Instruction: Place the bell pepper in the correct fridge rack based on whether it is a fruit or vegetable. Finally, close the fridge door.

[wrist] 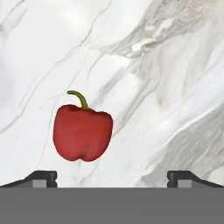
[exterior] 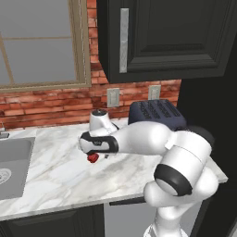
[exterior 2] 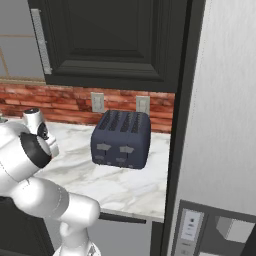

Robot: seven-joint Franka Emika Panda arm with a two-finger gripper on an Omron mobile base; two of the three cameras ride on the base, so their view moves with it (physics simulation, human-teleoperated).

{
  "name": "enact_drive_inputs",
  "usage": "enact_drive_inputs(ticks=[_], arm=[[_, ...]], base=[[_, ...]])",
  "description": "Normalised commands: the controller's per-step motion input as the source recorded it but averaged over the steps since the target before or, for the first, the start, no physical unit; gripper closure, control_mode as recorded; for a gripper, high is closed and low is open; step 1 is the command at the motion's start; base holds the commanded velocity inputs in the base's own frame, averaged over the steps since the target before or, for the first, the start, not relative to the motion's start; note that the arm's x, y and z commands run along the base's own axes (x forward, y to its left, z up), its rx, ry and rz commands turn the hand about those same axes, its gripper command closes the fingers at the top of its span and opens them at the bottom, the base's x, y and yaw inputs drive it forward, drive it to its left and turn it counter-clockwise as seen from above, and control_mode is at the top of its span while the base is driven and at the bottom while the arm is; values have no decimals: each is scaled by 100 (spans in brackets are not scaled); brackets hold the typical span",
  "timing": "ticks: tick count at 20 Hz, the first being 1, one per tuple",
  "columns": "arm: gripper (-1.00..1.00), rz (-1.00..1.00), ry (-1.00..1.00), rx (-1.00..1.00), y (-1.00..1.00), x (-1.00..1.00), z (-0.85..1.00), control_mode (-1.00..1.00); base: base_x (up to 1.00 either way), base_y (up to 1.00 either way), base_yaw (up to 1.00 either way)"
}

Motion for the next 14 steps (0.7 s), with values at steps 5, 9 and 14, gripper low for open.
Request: enact_drive_inputs(ticks=[5,9,14], arm=[[-100,0,0,0,11,9,-12,-100],[-100,0,0,-2,15,4,-8,-100],[-100,0,0,-1,9,7,-11,-100]], base=[[0,0,0],[0,0,0],[0,0,0]])
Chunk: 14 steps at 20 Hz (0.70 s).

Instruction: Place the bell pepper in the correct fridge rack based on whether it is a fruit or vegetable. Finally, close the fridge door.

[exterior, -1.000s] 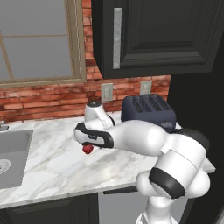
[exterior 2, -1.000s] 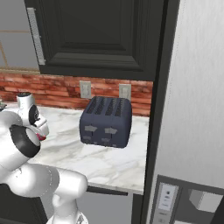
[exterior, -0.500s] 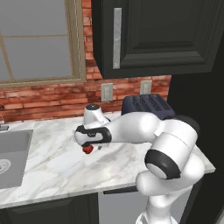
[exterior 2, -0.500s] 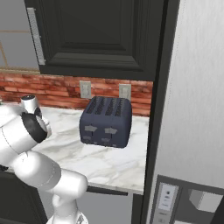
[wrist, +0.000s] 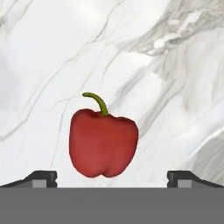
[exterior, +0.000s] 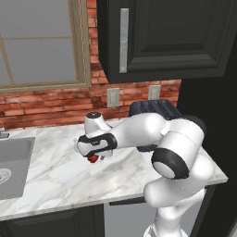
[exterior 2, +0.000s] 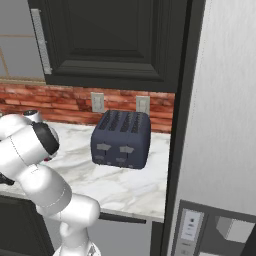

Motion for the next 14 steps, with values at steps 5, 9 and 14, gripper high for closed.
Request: enact_drive_inputs(ticks=[5,9,14], arm=[[-100,0,0,0,0,11,-17,-100],[-100,0,0,0,0,16,-15,-100],[-100,0,0,0,0,14,-15,-100]], base=[[0,0,0],[0,0,0],[0,0,0]])
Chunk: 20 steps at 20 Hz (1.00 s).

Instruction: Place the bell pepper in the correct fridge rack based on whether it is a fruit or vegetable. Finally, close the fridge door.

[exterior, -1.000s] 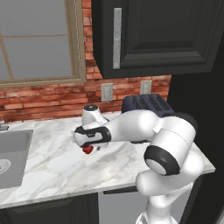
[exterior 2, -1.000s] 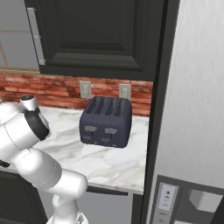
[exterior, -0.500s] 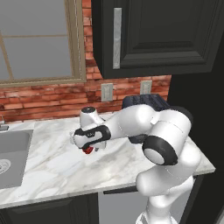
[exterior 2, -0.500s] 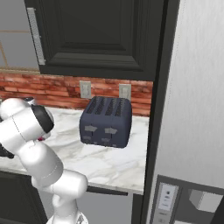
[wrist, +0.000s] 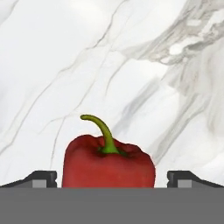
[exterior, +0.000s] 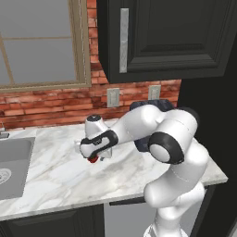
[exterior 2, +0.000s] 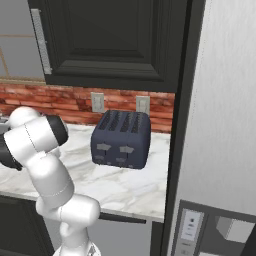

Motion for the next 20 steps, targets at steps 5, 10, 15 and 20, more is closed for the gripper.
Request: enact_drive_inputs(ticks=[5,10,15,20], arm=[[-100,0,0,0,0,12,-16,-100],[100,0,0,0,4,8,-19,-100],[100,0,0,0,5,3,-19,-100],[100,0,0,0,0,0,-2,-100]], base=[[0,0,0],[0,0,0],[0,0,0],[0,0,0]])
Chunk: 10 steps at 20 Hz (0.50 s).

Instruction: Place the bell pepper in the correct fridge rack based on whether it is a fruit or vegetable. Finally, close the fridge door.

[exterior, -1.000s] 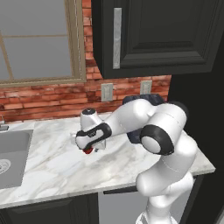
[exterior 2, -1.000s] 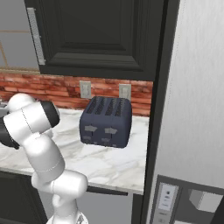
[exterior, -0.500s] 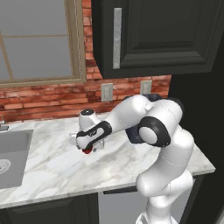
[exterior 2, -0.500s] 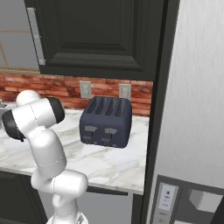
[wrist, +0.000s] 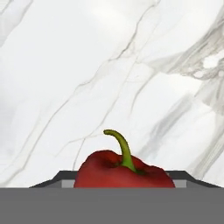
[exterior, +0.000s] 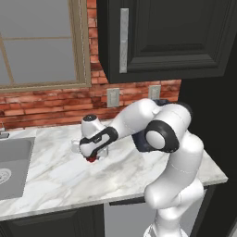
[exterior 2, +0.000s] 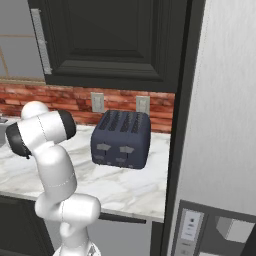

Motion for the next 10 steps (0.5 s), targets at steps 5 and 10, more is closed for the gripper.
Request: enact_drive_inputs(ticks=[5,10], arm=[[100,-1,-4,0,-26,-24,0,-100],[100,-7,-27,1,-87,-83,33,-100]], base=[[0,0,0],[0,0,0]])
